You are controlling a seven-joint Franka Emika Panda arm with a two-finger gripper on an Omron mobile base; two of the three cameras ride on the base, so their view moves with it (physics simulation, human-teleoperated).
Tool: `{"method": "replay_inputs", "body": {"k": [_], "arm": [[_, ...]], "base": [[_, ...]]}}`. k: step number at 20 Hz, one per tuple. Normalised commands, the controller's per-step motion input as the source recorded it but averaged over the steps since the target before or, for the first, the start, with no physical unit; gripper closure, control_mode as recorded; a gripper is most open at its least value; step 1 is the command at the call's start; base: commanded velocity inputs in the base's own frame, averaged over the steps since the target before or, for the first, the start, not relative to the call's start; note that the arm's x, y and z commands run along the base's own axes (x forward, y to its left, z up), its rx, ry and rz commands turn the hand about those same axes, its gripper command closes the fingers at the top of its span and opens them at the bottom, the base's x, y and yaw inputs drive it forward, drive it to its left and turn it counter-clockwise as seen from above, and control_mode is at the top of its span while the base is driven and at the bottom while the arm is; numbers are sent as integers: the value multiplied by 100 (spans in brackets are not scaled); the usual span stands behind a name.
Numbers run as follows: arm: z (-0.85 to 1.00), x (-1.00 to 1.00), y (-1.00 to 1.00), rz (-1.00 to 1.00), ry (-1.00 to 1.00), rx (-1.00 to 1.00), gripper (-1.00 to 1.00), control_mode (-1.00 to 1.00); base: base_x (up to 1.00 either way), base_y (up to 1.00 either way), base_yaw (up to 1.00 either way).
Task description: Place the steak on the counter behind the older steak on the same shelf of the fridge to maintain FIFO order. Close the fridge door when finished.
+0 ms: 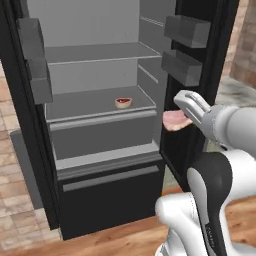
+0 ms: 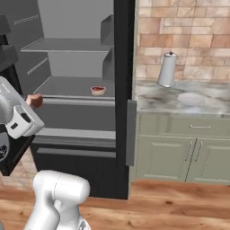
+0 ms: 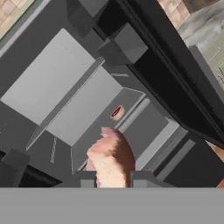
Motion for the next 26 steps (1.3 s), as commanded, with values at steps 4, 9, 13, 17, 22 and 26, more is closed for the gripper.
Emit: {"method": "replay_inputs", "body": {"k": [4,9,13,17,22,26], "arm": [[0,0,0,0,0,0,100,100],[0,0,0,0,0,0,100,100],[0,0,0,0,0,0,100,100],[0,0,0,0,0,0,100,100],[0,0,0,0,0,0,100,100],[0,0,0,0,0,0,100,100]], "base": [[62,50,0],[54,43,0],[58,19,0],[62,3,0],[49,14,0],[33,34,0]]}}
